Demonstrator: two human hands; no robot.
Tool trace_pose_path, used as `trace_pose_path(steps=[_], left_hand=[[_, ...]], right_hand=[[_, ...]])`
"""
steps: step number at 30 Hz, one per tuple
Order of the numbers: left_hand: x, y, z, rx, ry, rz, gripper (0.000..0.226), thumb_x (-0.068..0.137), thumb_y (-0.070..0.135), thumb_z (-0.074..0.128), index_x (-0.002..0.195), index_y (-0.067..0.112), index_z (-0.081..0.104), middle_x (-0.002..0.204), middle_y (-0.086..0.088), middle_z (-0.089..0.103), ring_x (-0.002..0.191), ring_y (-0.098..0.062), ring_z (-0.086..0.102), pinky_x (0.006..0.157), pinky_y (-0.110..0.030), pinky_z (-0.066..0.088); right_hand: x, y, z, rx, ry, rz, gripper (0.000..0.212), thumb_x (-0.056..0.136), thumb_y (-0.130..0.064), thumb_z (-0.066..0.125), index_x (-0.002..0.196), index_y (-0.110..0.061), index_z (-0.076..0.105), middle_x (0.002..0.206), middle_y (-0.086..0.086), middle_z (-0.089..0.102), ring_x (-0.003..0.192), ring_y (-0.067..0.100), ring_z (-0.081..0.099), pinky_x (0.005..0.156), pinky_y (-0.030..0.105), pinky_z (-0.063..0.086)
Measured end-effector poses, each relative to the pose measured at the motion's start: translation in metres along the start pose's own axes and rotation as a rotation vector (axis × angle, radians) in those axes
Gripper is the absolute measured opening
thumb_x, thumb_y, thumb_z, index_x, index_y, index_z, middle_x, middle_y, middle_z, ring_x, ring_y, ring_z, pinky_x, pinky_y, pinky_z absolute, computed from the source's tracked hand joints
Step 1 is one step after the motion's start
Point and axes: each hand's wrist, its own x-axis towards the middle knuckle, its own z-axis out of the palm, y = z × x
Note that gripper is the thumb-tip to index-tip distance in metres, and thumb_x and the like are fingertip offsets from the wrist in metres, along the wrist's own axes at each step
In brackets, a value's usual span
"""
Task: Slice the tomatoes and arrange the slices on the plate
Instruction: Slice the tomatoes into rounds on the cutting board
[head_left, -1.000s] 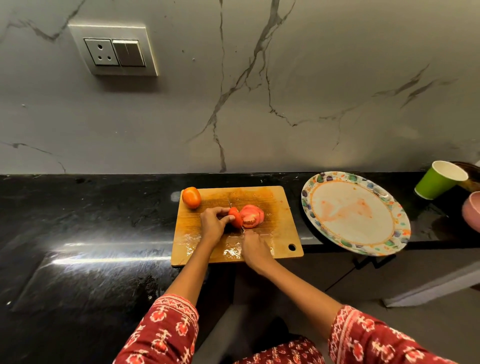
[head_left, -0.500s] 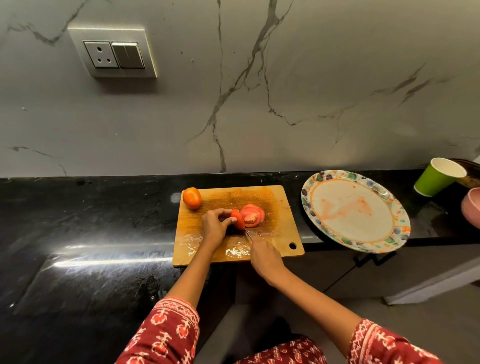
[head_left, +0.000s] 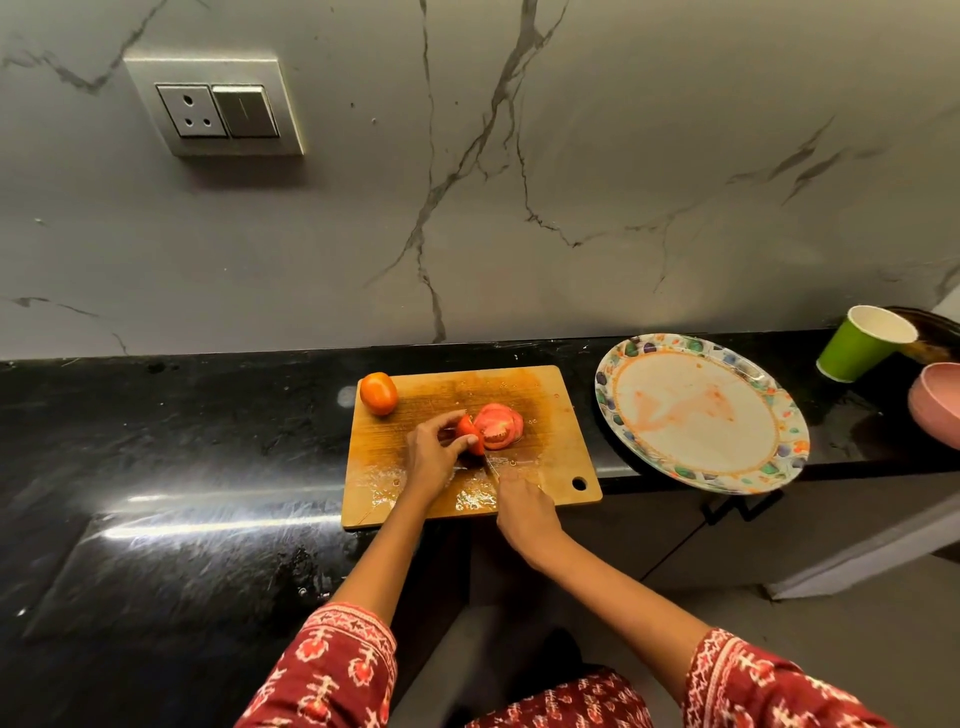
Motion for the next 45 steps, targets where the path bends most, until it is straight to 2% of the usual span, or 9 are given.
trace_pose_path(steps=[4,9,14,18,23,26,32,41,45], left_hand=[[0.004,-0.003,0.005,0.0,0.021,-0.028,0.04,0.078,0.011,0.071,0.117,0.009,0.061,0.119,-0.01,0.062,0.111,-0.024,0.057,0.091,-0.034,0.05],[0.006,-0.009,0.005,-0.02,0.028,-0.074,0.036,0.081,0.013,0.068,0.117,0.013,0.061,0.118,-0.01,0.06,0.112,-0.026,0.054,0.093,-0.042,0.049],[0.001,-0.006,0.004,-0.02,-0.001,-0.005,0.035,0.078,0.004,0.07,0.113,0.007,0.061,0.113,-0.01,0.063,0.104,-0.021,0.059,0.085,-0.025,0.049],[-0.005,-0.01,0.004,-0.021,0.003,0.017,0.032,0.079,0.005,0.069,0.109,0.01,0.058,0.11,-0.008,0.062,0.104,-0.022,0.059,0.089,-0.034,0.051],[-0.007,-0.012,0.003,-0.051,0.033,0.004,0.032,0.082,0.005,0.065,0.112,0.008,0.055,0.113,-0.008,0.06,0.101,-0.016,0.057,0.083,-0.024,0.047],[-0.007,-0.014,0.003,-0.047,0.025,0.004,0.034,0.083,0.008,0.066,0.115,0.011,0.054,0.117,-0.009,0.058,0.106,-0.02,0.056,0.089,-0.033,0.049],[-0.011,-0.023,-0.003,-0.013,0.009,0.006,0.042,0.078,0.01,0.071,0.117,0.012,0.056,0.122,-0.011,0.058,0.107,-0.024,0.058,0.089,-0.038,0.051],[-0.014,-0.022,-0.003,-0.031,0.012,-0.036,0.047,0.071,0.012,0.078,0.113,0.01,0.057,0.116,-0.011,0.061,0.104,-0.022,0.059,0.083,-0.028,0.048],[-0.016,-0.018,-0.004,-0.046,-0.01,-0.041,0.049,0.073,0.012,0.077,0.117,0.009,0.055,0.12,-0.011,0.06,0.106,-0.021,0.058,0.082,-0.023,0.046]], right_hand=[[0.0,0.003,-0.001,0.024,-0.021,0.005,0.032,0.096,0.0,0.034,0.127,-0.002,0.041,0.123,0.015,0.056,0.114,0.032,0.056,0.088,0.037,0.045],[-0.009,0.013,0.004,-0.01,-0.016,0.008,0.033,0.094,0.002,0.035,0.126,-0.003,0.04,0.117,0.015,0.06,0.109,0.032,0.059,0.084,0.037,0.047],[-0.003,0.005,0.0,-0.008,0.012,-0.039,0.03,0.096,0.0,0.032,0.123,-0.002,0.045,0.121,0.014,0.057,0.112,0.03,0.057,0.087,0.035,0.045],[0.006,-0.002,-0.005,-0.01,0.038,-0.038,0.028,0.1,-0.008,0.029,0.124,-0.002,0.043,0.123,0.013,0.056,0.115,0.028,0.056,0.088,0.033,0.044],[-0.014,0.015,0.01,-0.055,0.049,0.003,0.03,0.098,-0.003,0.028,0.127,-0.004,0.038,0.118,0.012,0.06,0.109,0.029,0.06,0.086,0.034,0.047],[-0.016,0.019,0.011,-0.065,0.049,0.025,0.029,0.098,-0.002,0.028,0.125,-0.003,0.039,0.116,0.013,0.062,0.107,0.029,0.062,0.084,0.034,0.048],[-0.015,0.021,0.009,0.014,0.046,0.026,0.029,0.094,0.001,0.031,0.121,-0.002,0.042,0.114,0.014,0.061,0.107,0.032,0.06,0.08,0.037,0.047],[-0.008,0.027,-0.005,-0.042,0.206,-0.026,0.024,0.1,-0.008,0.027,0.116,-0.003,0.045,0.106,0.013,0.064,0.099,0.03,0.065,0.071,0.034,0.048],[0.004,0.043,-0.017,-0.1,0.249,-0.026,0.023,0.099,-0.006,0.027,0.11,-0.004,0.047,0.102,0.014,0.066,0.097,0.032,0.066,0.074,0.036,0.05]])
